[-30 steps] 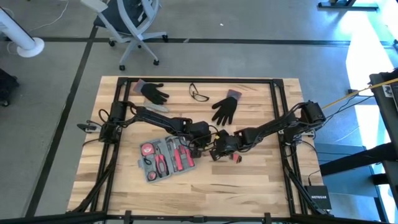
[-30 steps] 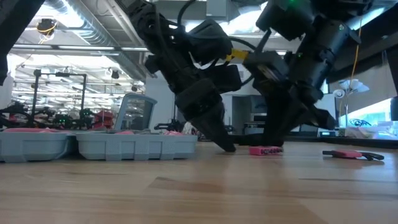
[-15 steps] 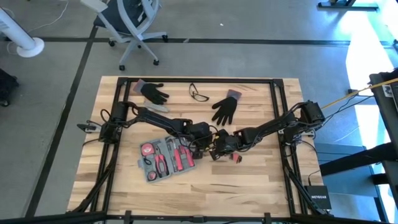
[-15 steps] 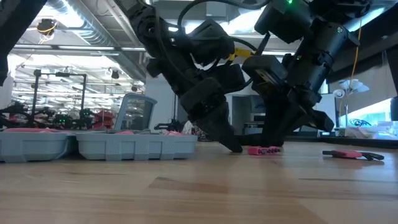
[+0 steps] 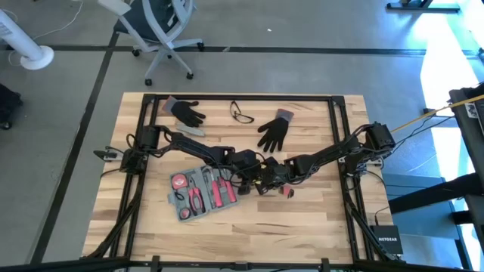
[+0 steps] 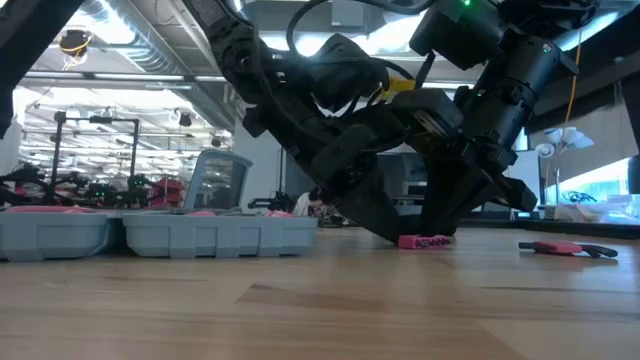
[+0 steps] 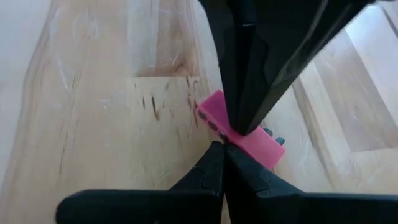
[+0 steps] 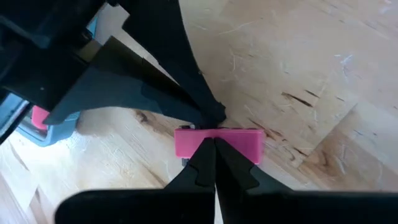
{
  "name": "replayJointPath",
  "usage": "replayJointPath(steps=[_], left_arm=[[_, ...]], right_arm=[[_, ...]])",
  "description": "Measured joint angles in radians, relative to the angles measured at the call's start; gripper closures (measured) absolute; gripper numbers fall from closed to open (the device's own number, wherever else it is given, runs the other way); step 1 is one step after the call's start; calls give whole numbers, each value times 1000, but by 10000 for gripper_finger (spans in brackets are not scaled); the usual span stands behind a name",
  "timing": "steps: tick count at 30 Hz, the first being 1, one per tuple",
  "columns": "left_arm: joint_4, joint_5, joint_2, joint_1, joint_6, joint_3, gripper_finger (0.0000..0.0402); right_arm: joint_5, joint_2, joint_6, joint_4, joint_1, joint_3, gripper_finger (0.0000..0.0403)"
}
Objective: Prefit tool cases
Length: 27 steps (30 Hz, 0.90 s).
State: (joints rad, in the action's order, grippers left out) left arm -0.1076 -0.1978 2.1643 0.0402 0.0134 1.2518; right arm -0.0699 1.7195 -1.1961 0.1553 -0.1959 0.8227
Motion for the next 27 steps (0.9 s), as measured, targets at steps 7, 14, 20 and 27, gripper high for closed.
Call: replayJointPath(steps=[7,14,20,27], left_arm=[[-9,4,0,4,81,0,402],[79,57,-30,-13,9,4,401],[106,15,-35,-15,9,3,401],[97,52,-36,32,37,1,401]], right_arm=[[-6,0,0,2,0,0,403],[-15,1,-3,1,-1,0,403],[-19,2,-7,-1,0,0,403],[-25,2,-3,2,0,0,403]])
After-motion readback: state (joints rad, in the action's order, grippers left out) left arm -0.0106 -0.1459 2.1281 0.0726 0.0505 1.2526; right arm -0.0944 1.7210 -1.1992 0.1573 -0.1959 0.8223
